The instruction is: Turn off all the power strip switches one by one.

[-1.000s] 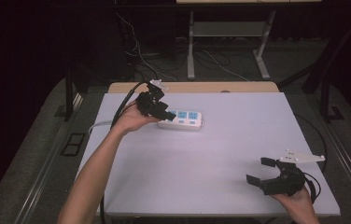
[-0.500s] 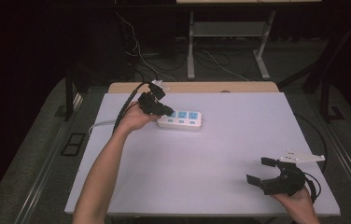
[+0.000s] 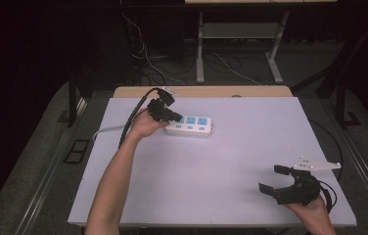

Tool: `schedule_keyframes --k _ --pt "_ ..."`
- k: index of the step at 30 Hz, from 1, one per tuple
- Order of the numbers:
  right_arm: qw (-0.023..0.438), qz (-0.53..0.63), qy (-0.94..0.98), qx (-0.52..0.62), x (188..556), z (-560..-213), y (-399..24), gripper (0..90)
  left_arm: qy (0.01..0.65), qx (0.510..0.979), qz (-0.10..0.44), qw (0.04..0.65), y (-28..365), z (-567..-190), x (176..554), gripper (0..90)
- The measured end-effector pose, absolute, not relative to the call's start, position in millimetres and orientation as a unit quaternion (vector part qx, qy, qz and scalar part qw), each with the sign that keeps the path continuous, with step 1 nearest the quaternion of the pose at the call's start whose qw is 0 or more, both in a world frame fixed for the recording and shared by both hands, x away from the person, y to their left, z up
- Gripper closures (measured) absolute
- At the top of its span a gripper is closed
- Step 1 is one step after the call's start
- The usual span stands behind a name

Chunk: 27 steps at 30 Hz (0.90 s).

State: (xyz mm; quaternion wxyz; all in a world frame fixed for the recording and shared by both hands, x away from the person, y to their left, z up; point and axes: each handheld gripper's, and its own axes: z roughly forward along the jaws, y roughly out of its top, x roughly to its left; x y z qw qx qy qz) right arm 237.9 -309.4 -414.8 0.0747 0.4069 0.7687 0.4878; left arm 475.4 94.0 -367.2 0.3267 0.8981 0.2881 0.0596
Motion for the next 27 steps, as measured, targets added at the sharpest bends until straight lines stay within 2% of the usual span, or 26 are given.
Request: schedule_keyframes --k 27 --pt "0.075 0.488 0.769 0.406 238 -415 -312 0.6 0.314 0.897 0.067 0.304 95 -402 488 89.4"
